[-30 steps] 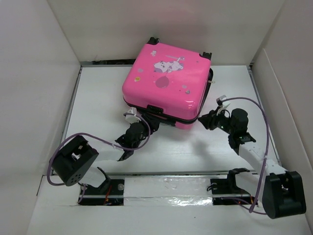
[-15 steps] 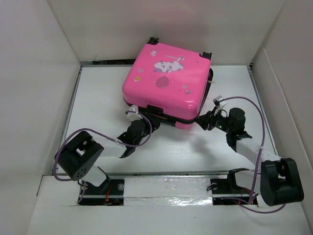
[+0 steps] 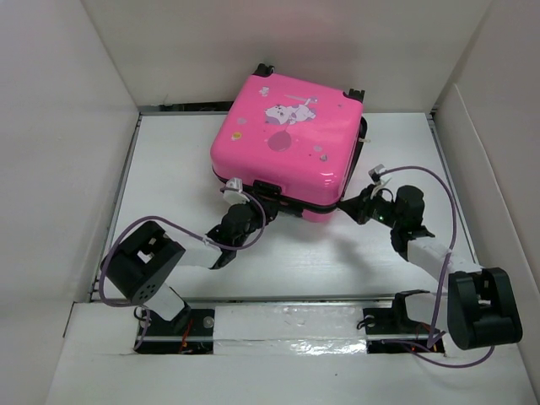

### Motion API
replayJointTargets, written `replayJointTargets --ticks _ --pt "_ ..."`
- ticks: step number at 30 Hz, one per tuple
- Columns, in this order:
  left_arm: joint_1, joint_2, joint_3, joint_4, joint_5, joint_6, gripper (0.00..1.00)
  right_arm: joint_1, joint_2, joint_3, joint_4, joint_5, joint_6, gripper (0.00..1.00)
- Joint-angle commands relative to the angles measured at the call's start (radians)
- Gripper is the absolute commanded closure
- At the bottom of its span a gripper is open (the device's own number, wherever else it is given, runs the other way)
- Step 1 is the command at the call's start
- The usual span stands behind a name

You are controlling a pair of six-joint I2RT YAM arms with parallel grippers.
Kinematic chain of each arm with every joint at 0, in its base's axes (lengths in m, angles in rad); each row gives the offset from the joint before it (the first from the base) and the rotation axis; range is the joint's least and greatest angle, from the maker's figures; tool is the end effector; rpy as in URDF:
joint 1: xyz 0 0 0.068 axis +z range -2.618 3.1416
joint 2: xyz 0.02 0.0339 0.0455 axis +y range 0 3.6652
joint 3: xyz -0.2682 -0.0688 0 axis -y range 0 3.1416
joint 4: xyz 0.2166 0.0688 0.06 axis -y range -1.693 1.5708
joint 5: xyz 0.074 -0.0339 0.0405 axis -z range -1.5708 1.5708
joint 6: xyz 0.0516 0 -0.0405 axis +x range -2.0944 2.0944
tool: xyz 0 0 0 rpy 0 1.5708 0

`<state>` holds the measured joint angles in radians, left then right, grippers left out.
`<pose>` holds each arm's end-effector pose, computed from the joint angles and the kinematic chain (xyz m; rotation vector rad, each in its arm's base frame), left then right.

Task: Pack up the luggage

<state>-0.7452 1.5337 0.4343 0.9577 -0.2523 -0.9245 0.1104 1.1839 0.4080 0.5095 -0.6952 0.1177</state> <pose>0.2179 -0.1835 0.1983 -0.3598 1.7819 -1.0080 0.2200 0.0576 0.2231 -0.4858 1.7809 0.7950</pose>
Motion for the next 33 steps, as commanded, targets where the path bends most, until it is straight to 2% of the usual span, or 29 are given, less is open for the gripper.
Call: replayJointTargets --ticks 1,4,10,12,18,22,24,27,29,33 --pt "0.004 0.019 0.043 0.058 0.031 0.026 0.66 0.011 -0.013 -0.018 0.084 0.037 -0.01 0.94" --pt "0.004 0.022 0.046 0.069 0.042 0.03 0.75 0.049 -0.053 -0.032 0.058 0.074 -0.004 1.0" --pt "0.004 0.045 0.061 0.098 0.082 0.038 0.99 0.188 -0.119 -0.081 -0.015 0.164 0.026 1.0" --pt "0.004 0.054 0.064 0.113 0.094 0.039 1.0 0.236 -0.161 -0.116 -0.041 0.215 0.04 1.0" --pt "-0.016 0.08 0.092 0.13 0.094 0.046 1.0 0.489 -0.295 -0.156 -0.121 0.388 0.168 1.0" --pt "-0.028 0.094 0.112 0.13 0.094 0.052 1.0 0.644 -0.32 -0.153 -0.155 0.488 0.235 1.0" --pt "-0.037 0.106 0.119 0.137 0.114 0.049 1.0 0.718 -0.316 -0.159 -0.109 0.534 0.267 1.0" --pt "-0.037 0.121 0.123 0.157 0.14 0.038 1.0 0.776 -0.242 -0.147 -0.005 0.56 0.3 1.0" --pt "-0.046 0.126 0.127 0.156 0.143 0.044 1.0 0.802 -0.137 -0.112 0.033 0.566 0.303 1.0" --pt "-0.057 0.128 0.13 0.148 0.154 0.055 1.0 0.887 0.025 0.046 0.063 0.676 0.286 1.0"
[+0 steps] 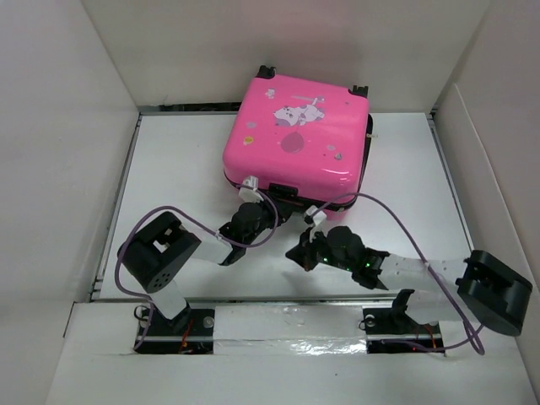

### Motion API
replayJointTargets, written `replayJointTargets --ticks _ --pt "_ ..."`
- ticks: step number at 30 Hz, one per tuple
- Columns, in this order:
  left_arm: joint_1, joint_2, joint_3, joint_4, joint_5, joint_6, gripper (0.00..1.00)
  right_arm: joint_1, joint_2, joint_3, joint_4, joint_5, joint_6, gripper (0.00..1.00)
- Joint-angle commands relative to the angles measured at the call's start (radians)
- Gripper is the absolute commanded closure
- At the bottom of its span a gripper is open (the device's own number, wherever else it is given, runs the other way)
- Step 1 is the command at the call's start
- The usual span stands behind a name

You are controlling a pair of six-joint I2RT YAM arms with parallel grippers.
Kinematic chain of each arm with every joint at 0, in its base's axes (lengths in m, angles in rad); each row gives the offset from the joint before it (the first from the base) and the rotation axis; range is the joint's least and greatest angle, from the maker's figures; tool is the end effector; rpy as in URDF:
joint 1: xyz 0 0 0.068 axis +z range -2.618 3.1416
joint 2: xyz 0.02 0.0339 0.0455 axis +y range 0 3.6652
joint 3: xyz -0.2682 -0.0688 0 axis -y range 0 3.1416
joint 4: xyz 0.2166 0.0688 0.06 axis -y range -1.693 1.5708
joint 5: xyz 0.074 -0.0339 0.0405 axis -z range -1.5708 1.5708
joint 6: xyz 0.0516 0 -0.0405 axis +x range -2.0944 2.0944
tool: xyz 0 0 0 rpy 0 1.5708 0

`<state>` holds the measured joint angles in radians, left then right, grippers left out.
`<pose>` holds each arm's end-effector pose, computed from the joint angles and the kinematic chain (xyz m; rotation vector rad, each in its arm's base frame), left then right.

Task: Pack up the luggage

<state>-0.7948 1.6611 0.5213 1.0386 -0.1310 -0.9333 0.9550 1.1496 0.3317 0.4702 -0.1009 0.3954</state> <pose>0.2245 -0.2192 0.1962 -0.2327 1.8014 -1.1688 0.1229 0.1826 0.1985 -0.6353 1.9483 0.9783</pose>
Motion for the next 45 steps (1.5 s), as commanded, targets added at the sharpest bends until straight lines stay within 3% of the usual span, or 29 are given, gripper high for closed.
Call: replayJointTargets --ticks 1,5,6,7,10,12,16,22,25,29,39,45 --pt "-0.007 -0.01 0.039 0.067 0.033 0.065 1.0 0.065 0.071 0.141 0.084 0.107 -0.004 1.0" --pt "-0.007 -0.07 -0.004 0.051 0.022 0.093 1.0 0.065 -0.02 0.127 -0.036 0.323 0.028 0.97" --pt "-0.007 -0.092 -0.023 0.048 0.022 0.097 1.0 0.056 -0.106 0.109 -0.088 0.424 0.043 0.92" --pt "-0.007 -0.099 -0.03 0.046 0.025 0.099 1.0 0.042 -0.154 0.072 -0.114 0.466 0.092 0.76" --pt "-0.007 -0.119 -0.049 0.046 0.036 0.097 1.0 -0.018 -0.336 0.006 -0.185 0.59 0.172 0.51" --pt "-0.007 -0.123 -0.052 0.043 0.042 0.096 1.0 -0.07 -0.398 -0.036 -0.226 0.607 0.198 0.47" --pt "-0.007 -0.115 -0.049 0.047 0.057 0.097 1.0 -0.116 -0.465 -0.068 -0.254 0.662 0.247 0.47" --pt "-0.007 -0.147 -0.07 0.017 0.027 0.099 1.0 -0.237 -0.381 -0.048 -0.202 0.586 0.185 0.46" --pt "-0.007 -0.168 -0.075 -0.017 0.018 0.11 0.9 -0.263 -0.332 -0.022 -0.182 0.59 0.158 0.46" --pt "0.012 -0.179 -0.076 -0.029 0.027 0.113 0.86 -0.3 -0.301 -0.023 -0.148 0.598 0.143 0.46" --pt "0.012 -0.152 -0.052 -0.032 0.025 0.116 0.85 -0.311 -0.205 -0.019 -0.012 0.504 0.105 0.49" --pt "0.012 -0.13 -0.037 -0.028 0.024 0.114 0.85 -0.311 -0.159 0.006 0.022 0.526 0.094 0.52"
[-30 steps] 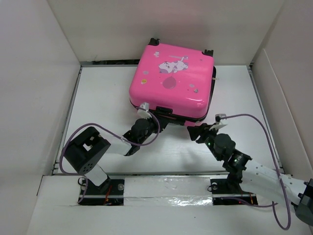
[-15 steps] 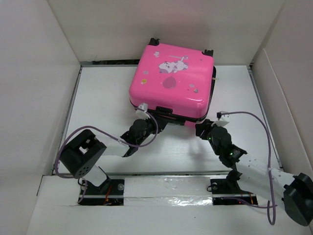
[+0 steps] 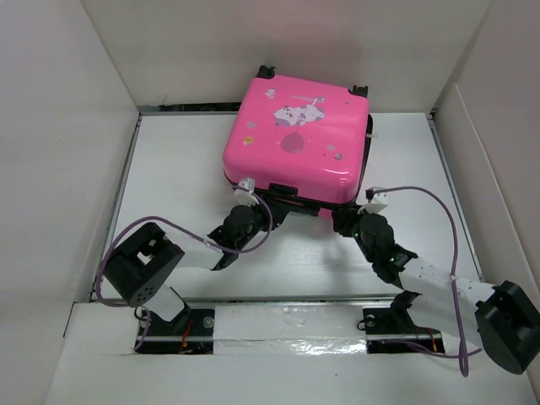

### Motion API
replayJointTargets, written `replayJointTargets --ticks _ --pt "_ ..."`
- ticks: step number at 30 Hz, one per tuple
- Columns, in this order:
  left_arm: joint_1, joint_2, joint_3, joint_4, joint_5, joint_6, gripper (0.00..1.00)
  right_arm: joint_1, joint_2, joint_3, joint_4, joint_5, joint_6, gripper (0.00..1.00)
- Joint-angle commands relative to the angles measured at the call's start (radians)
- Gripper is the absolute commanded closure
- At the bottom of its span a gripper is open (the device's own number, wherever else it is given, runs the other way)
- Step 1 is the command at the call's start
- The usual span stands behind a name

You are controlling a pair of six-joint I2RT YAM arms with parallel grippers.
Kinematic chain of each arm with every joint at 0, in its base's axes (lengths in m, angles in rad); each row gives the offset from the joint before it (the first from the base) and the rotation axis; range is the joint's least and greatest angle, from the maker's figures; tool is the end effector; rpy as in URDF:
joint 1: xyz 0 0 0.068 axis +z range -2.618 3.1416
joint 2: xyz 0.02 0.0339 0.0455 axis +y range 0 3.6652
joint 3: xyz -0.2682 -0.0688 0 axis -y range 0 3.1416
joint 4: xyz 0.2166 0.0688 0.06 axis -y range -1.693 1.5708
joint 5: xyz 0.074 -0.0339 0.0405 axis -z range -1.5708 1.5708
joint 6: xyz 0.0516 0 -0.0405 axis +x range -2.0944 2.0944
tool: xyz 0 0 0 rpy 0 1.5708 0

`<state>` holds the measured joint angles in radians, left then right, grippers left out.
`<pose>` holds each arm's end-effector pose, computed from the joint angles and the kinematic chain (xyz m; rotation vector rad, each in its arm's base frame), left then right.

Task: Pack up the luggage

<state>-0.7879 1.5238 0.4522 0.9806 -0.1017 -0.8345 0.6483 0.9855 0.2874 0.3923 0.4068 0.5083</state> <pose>0.2073 -0.2009 0.2086 -0.1249 1.7885 -1.1227 0.1654 0.0997 0.2073 0.1497 1.8662 0.4219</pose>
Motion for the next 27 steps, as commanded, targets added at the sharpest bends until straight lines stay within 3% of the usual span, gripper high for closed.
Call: replayJointTargets --ticks 1,8,16,27 --pt "0.006 0.012 0.037 0.03 -0.006 0.015 0.85 -0.004 0.008 0.052 0.108 0.021 -0.022 0.56" --pt "0.006 0.045 0.068 0.035 -0.01 0.015 0.86 -0.004 0.038 0.05 0.163 0.066 -0.028 0.77" --pt "0.006 0.078 0.123 0.036 -0.021 0.029 0.88 0.082 0.081 0.036 0.22 0.075 -0.016 1.0" --pt "0.006 0.17 0.285 -0.037 0.066 0.072 0.93 0.214 0.185 0.142 0.298 -0.138 -0.051 1.0"
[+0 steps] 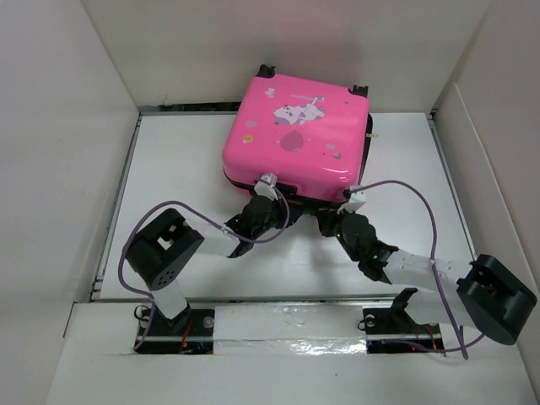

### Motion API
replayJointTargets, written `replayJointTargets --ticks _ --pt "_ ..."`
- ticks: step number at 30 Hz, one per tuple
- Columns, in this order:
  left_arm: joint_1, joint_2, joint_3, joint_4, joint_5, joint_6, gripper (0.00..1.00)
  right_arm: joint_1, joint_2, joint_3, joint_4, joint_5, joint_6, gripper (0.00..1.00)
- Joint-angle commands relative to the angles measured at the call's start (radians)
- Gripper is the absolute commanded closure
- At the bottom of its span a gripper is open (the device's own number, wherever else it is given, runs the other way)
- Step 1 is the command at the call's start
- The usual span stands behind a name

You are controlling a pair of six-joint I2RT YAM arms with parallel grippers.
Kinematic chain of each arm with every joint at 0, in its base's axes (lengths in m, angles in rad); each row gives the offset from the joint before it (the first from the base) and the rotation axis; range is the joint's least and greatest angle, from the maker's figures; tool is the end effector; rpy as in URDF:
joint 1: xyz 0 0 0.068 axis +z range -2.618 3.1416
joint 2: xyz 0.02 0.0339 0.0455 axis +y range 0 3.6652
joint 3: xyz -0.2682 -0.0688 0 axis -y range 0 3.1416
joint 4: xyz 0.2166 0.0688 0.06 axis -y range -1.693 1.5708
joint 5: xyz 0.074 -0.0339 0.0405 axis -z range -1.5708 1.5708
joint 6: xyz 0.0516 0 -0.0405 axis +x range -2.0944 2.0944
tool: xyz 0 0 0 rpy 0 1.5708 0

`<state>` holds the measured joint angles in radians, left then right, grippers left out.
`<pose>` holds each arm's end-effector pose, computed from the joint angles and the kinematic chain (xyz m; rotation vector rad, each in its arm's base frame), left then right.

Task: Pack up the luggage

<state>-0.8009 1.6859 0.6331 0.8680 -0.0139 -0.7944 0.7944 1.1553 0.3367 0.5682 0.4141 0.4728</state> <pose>0.2327 -0.2390 0.1984 -0.0048 1.9022 -1.1213 0.1697 0.1431 0.2117 0.0016 1.8309 0.5247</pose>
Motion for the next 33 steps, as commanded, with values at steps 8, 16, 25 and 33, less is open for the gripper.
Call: replayJointTargets --ticks 8,16,25,33 --pt "0.019 0.04 0.11 0.084 0.058 0.057 0.93 0.149 0.177 0.257 0.142 -0.301 -0.028 1.0" --pt "0.071 -0.153 -0.146 0.131 0.088 0.053 0.46 0.151 -0.079 0.07 0.05 -0.155 0.001 1.0" --pt "0.045 -0.63 -0.276 -0.221 -0.071 0.126 0.35 0.106 -0.679 -0.082 -0.473 -0.112 0.036 0.52" --pt "0.239 -0.874 -0.148 -0.384 -0.252 0.051 0.3 0.006 -0.738 0.125 -0.734 -0.091 -0.097 0.37"
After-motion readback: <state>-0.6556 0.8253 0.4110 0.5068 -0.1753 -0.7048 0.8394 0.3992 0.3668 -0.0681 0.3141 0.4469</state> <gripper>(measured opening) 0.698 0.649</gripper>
